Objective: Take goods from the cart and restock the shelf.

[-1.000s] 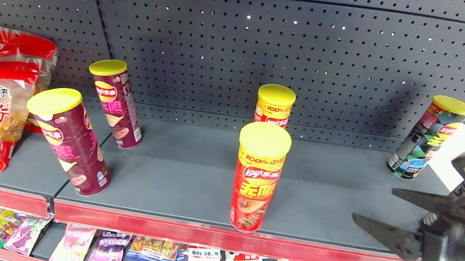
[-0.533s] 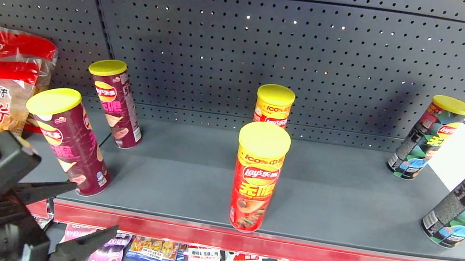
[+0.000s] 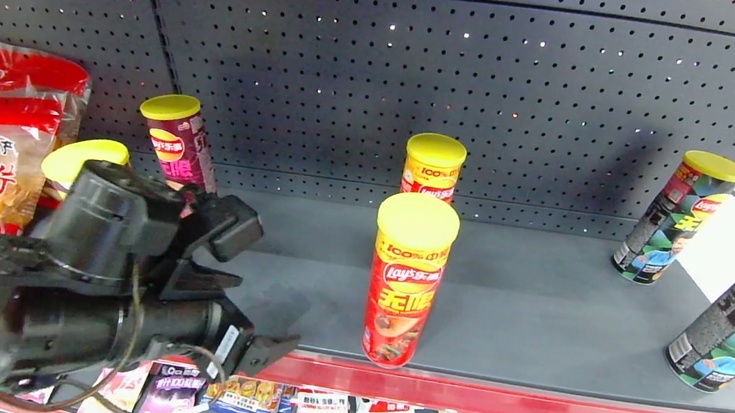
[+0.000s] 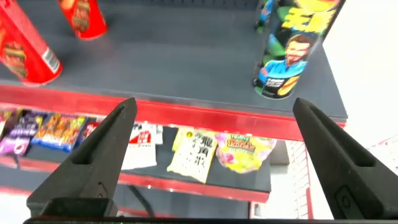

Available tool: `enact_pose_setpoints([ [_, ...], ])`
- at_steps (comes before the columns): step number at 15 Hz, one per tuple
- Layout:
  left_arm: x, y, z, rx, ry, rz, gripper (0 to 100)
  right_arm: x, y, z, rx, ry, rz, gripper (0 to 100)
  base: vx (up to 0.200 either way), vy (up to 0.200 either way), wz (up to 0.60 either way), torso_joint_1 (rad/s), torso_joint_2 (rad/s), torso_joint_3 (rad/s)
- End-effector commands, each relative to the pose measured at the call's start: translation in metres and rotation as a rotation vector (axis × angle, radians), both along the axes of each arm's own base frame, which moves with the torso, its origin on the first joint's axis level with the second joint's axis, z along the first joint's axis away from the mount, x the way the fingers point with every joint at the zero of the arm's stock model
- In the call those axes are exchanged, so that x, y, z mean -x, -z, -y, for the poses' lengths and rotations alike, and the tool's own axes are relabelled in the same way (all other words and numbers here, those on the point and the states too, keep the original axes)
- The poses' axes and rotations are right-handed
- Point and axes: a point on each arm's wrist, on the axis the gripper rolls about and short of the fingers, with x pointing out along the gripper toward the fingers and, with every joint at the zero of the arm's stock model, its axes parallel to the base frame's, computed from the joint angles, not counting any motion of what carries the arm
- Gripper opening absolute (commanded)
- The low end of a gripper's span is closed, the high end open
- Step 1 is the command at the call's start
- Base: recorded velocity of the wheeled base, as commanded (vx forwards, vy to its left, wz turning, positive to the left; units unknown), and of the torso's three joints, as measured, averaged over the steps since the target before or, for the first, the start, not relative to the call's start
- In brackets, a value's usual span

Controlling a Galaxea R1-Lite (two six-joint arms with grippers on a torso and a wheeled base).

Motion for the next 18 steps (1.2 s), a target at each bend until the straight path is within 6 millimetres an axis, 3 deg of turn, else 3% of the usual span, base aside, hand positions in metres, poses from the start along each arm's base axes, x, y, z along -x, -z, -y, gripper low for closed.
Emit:
enact_pose_setpoints([
  [1,-0.028,0.020,0.027,-0.047,0.012,-0.056,100,0.005,0.001,0.001,-0.004,0.012,0.027,100,0.000,0.000,0.00,0.000,0.00,0.000],
  [10,-0.058,0.037,0.050,-0.096,-0.023,-0.060,100,0.004,0.001,0.001,-0.003,0.012,0.021,100,0.000,0.000,0.00,0.000,0.00,0.000],
  [18,-0.074,0.036,0.062,-0.094,-0.044,-0.031,100,0.004,0.000,0.001,-0.004,0.012,0.027,100,0.000,0.000,0.00,0.000,0.00,0.000],
])
